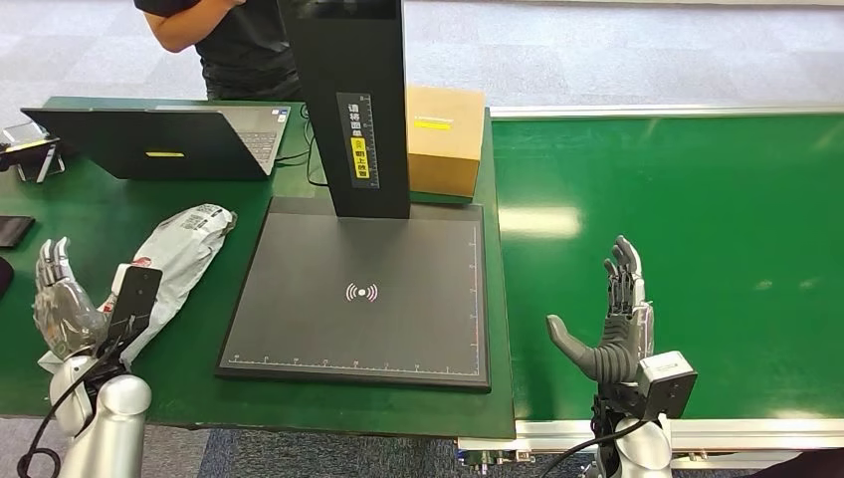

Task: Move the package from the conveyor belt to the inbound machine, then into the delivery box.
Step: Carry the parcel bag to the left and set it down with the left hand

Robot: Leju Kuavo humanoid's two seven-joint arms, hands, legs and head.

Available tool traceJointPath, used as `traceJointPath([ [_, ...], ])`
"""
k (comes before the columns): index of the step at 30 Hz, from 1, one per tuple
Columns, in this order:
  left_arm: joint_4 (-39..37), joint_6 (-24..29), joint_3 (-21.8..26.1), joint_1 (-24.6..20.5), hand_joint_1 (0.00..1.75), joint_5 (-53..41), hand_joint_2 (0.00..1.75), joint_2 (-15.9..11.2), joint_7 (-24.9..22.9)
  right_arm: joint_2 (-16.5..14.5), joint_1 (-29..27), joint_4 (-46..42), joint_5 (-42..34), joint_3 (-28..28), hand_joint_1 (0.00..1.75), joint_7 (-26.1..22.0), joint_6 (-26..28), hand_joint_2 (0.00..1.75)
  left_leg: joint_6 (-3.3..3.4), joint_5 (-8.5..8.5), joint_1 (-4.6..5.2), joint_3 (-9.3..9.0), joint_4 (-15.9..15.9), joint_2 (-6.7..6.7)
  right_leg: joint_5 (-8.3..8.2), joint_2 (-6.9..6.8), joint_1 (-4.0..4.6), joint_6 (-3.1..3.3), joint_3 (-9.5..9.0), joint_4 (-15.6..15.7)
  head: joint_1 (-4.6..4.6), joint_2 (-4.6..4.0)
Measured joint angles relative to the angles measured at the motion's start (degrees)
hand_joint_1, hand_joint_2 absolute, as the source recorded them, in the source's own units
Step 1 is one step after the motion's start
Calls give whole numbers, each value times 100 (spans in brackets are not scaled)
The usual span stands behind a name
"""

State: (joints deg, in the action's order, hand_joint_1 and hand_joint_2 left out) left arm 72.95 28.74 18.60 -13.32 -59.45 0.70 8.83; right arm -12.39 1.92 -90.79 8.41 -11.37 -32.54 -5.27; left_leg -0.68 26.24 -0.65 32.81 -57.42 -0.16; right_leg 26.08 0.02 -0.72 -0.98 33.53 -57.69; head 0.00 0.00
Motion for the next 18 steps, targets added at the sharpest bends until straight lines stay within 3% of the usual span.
traceJointPath([
  [6, 96, 89, -204, 80, 0, 663, 175, 156, 687, 0, 6, 1, -20, 2, 0, 22, 16, 175, 0, 0, 1, 0, 0, -1, 0, -1, -2, 0, -1, 0, 1, 0],
  [11, 265, -239, -615, 207, 0, 1744, 175, 413, 1355, 0, 30, 17, -29, 28, 0, 31, -11, 175, 0, 0, 2, 0, 0, -1, -1, -1, -2, -1, -3, 1, 1, 0],
  [14, 416, -711, -874, 296, 0, 2642, 175, 545, 1657, 0, 52, 43, -39, 54, 0, 32, -16, 175, -1, 1, 2, 0, -1, -1, -1, -1, -2, 0, -2, 1, 0, 0],
  [18, 664, -1880, -1220, 430, 0, 4034, 175, 720, 1971, 1, 114, 96, -49, 100, 0, 33, -66, 175, -1, 1, 1, 0, -1, -2, 0, -1, -1, 0, -2, 1, 1, 0],
])
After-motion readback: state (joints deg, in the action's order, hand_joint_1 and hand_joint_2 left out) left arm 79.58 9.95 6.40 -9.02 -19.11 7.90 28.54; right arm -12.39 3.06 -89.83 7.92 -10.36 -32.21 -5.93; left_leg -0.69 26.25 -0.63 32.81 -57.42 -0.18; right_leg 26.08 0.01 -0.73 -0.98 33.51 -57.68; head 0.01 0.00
